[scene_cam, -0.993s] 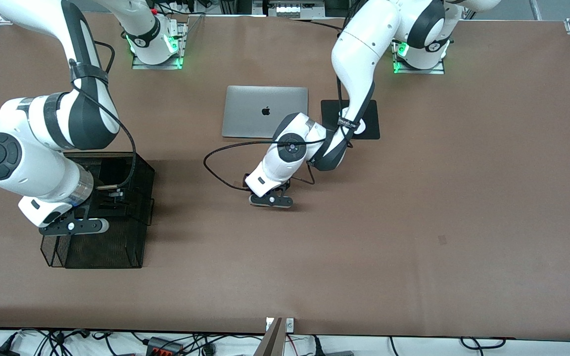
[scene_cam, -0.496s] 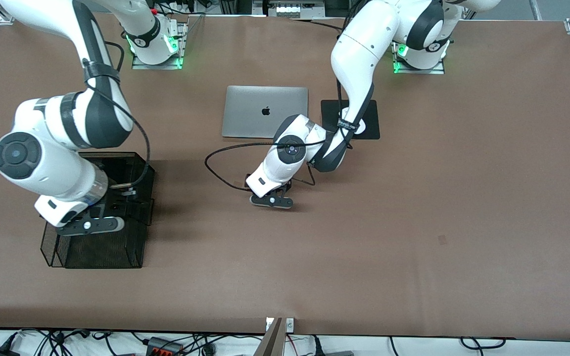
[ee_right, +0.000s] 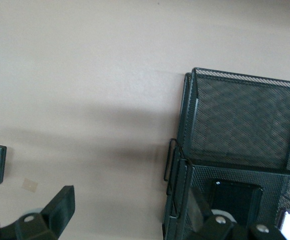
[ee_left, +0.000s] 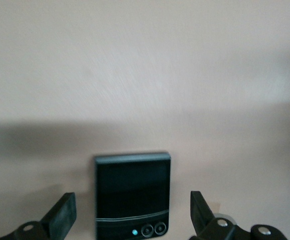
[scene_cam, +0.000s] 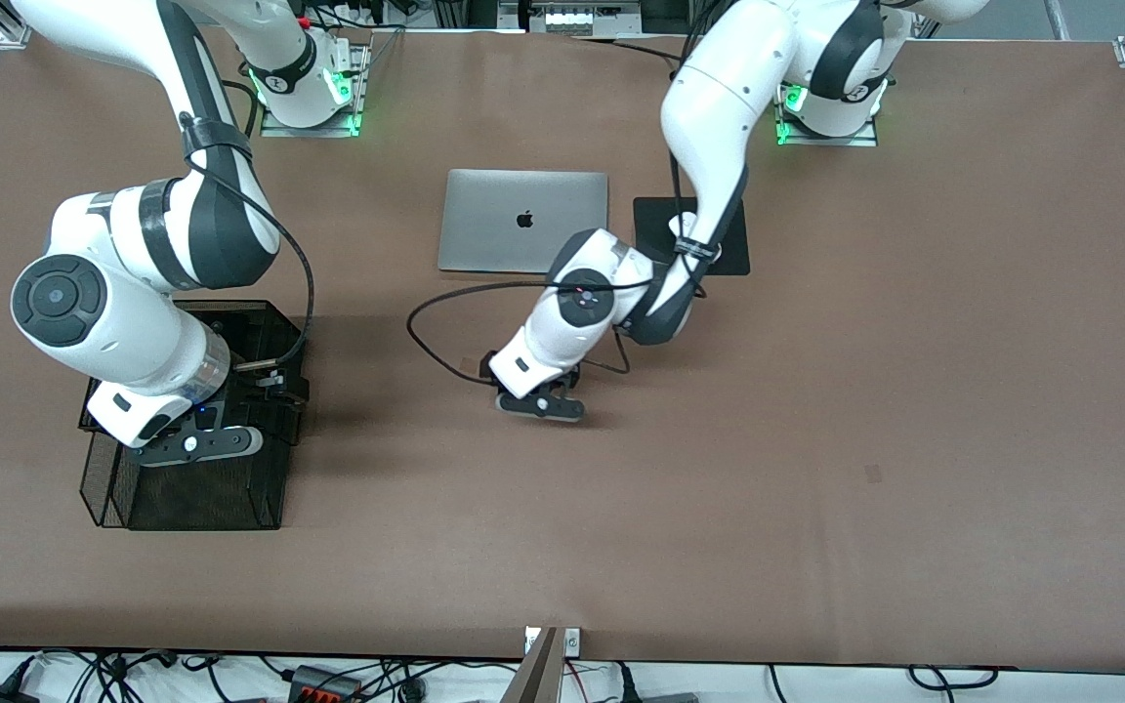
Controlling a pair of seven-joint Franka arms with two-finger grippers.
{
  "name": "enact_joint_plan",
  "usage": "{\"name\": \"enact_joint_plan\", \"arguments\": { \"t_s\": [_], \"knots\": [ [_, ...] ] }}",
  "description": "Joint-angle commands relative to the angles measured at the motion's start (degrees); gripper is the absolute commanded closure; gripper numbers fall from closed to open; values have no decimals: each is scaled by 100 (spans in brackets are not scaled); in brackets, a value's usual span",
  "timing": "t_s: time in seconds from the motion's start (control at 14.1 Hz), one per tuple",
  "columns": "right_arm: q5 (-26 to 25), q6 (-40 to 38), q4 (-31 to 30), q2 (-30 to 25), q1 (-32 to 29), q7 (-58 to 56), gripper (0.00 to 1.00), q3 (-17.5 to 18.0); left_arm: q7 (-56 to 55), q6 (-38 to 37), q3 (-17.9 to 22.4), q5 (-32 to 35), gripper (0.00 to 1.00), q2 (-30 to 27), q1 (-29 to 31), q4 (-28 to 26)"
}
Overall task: Place phones with both arms
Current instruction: 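Reach the right gripper to the flip phone while the left gripper withdraws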
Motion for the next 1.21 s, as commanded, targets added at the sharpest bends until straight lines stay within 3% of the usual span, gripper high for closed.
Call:
{"name": "enact_joint_plan", "arguments": {
  "t_s": [0.0, 0.28, 0.5, 0.64, 0.85, 1.13],
  "knots": [
    [54, 346, -71, 38, 166, 45, 0, -6, 249, -128, -276, 121, 0, -598, 495, -406],
    [37, 601, -53, 205, 570, 62, 0, -6, 1459, -784, -416, 121, 0, -1292, 1328, -819],
    [72, 699, -44, 249, 676, 62, 0, -6, 2427, -1383, -425, 68, 0, -1460, 1813, -836],
    [72, 847, -44, 337, 798, 62, 0, -6, 2938, -1525, -425, 77, 0, -1618, 2085, -1168],
    [89, 997, -35, 504, 1045, 71, 0, 3, 3334, -1832, -513, 121, 0, -1917, 2629, -1644],
    [388, 1270, -18, 960, 1343, 298, 0, 3, 3494, -2570, -513, 130, 0, -2006, 3333, -1812]
  ]
}}
